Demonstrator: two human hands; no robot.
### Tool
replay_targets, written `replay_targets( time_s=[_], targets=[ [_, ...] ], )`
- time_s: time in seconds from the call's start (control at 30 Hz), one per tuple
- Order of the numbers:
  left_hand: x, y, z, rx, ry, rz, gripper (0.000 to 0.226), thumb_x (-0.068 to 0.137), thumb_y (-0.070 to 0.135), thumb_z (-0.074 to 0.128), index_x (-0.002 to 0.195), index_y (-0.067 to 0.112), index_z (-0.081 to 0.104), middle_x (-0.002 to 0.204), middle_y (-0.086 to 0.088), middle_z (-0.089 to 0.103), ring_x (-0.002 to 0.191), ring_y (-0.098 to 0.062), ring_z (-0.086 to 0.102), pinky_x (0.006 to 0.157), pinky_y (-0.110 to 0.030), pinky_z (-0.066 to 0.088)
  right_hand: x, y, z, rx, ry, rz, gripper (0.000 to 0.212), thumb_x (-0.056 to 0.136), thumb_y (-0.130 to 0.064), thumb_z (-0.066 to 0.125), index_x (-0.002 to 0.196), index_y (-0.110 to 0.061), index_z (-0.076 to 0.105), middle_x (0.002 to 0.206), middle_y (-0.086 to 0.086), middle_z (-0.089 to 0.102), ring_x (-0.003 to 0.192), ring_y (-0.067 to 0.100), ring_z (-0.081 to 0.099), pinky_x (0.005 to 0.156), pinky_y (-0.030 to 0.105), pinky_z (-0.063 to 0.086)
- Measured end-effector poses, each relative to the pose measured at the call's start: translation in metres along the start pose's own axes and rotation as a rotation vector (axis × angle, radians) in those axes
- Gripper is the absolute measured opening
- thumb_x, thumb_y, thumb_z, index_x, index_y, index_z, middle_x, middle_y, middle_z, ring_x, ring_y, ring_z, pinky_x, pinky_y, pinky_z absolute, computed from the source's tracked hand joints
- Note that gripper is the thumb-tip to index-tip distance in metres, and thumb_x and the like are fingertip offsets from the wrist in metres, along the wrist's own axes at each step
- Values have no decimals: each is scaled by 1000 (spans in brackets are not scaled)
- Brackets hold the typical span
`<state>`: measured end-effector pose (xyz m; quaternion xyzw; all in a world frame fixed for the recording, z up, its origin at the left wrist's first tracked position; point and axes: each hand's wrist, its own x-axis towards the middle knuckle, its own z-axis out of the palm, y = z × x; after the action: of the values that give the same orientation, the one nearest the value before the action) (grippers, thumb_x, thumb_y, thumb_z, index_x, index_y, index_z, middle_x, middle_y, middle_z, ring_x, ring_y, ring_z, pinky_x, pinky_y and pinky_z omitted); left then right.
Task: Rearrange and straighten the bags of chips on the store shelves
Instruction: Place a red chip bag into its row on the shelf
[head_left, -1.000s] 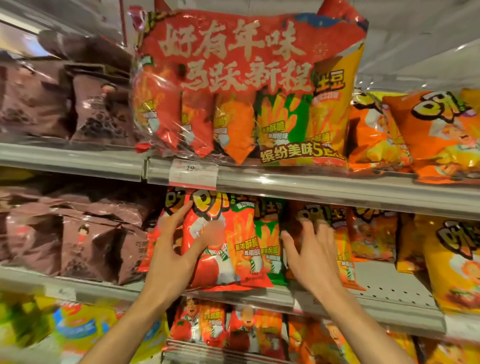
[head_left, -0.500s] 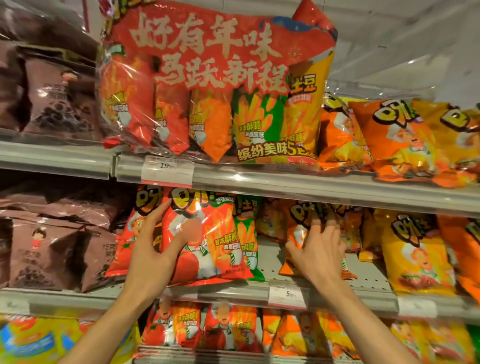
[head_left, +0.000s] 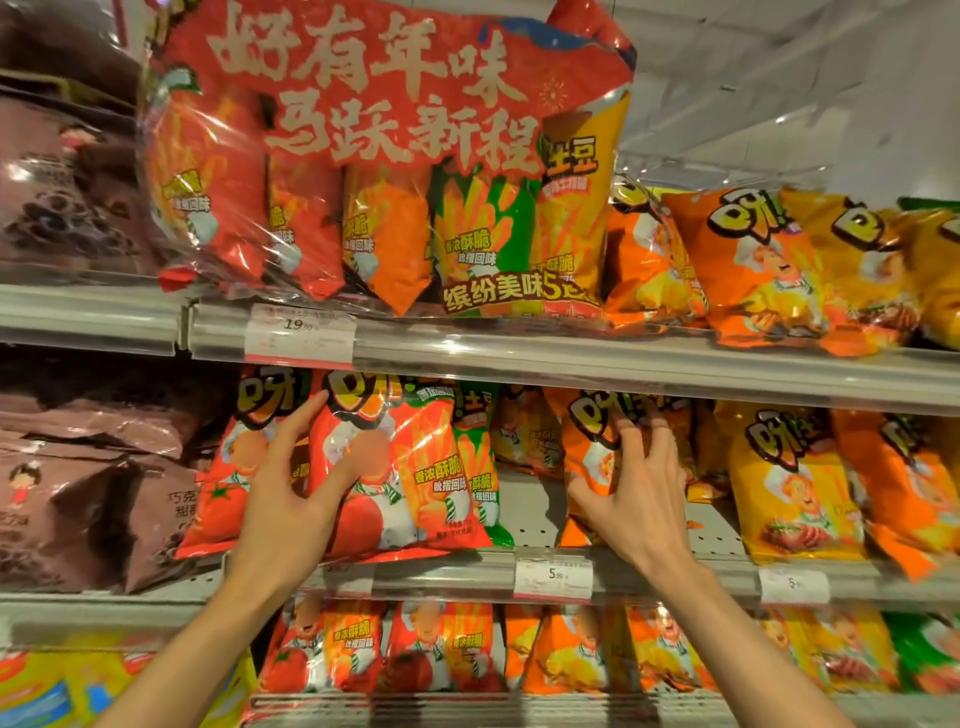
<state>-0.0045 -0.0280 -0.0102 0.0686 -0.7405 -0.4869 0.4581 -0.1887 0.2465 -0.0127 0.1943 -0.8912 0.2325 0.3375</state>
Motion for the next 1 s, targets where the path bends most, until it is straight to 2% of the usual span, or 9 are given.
replay_targets(
  time_s=[0.17,0.27,0.4,0.5,0.63,0.67,0.77,0.9,1.0],
  targets=[
    [1,-2,5,2,-22,3,67,82,52,70,143,42,45,146,20,48,136,-1,43,111,-33,36,7,18,-7,-94,48,79,77,76,-44,73,136,-8,41,141,25,32,134,42,30,95,59,40],
    [0,-3,8,-12,-33,-4,73,76,60,67,143,42,45,144,21,49,133,3,44,107,-25,35,3,39,-4,-149,1,122,79,77,-43,74,137,-6,38,144,27,31,138,43,26,99,63,41],
    [0,0,11,-34,-38,-8,69,81,50,72,143,40,45,139,26,49,125,16,43,101,-17,34,1,49,1,-218,-78,126,81,82,-52,67,142,-8,36,151,25,30,146,40,17,112,66,24],
    [1,2,11,-27,-44,-9,71,78,54,66,144,42,44,143,24,48,127,15,42,99,-13,32,4,39,-2,-255,-24,83,77,84,-60,62,137,-6,42,142,26,41,142,43,27,114,63,17],
    [0,3,3,-19,-40,11,73,71,63,62,140,46,45,137,36,45,128,15,41,100,-12,31,3,3,-5,-125,28,-40,68,90,-59,51,131,-5,46,126,22,51,127,41,43,110,56,30],
    [0,3,-2,-21,-36,8,72,71,63,62,139,47,46,135,38,46,128,15,42,101,-14,33,3,-9,-4,-58,7,-53,67,92,-57,52,133,-5,45,127,21,50,125,40,43,108,53,35],
    [-2,1,-18,-24,-28,-17,73,72,59,67,141,45,46,139,23,52,125,9,50,100,-21,40,2,-49,-2,199,-162,-41,74,93,-57,53,145,-8,34,138,16,43,131,33,42,106,42,39],
    [-5,7,-38,-18,1,-6,69,79,57,75,140,41,49,128,28,59,111,14,57,87,-11,46,-1,-96,13,362,-425,72,95,88,-71,48,154,-10,16,154,13,33,137,30,41,107,38,38],
    [-8,9,-47,-46,25,-22,66,78,39,74,140,34,51,129,23,59,106,17,58,79,-1,44,-1,-116,30,468,-502,179,103,77,-80,53,150,-14,23,144,9,47,127,27,51,105,42,45]
  ],
)
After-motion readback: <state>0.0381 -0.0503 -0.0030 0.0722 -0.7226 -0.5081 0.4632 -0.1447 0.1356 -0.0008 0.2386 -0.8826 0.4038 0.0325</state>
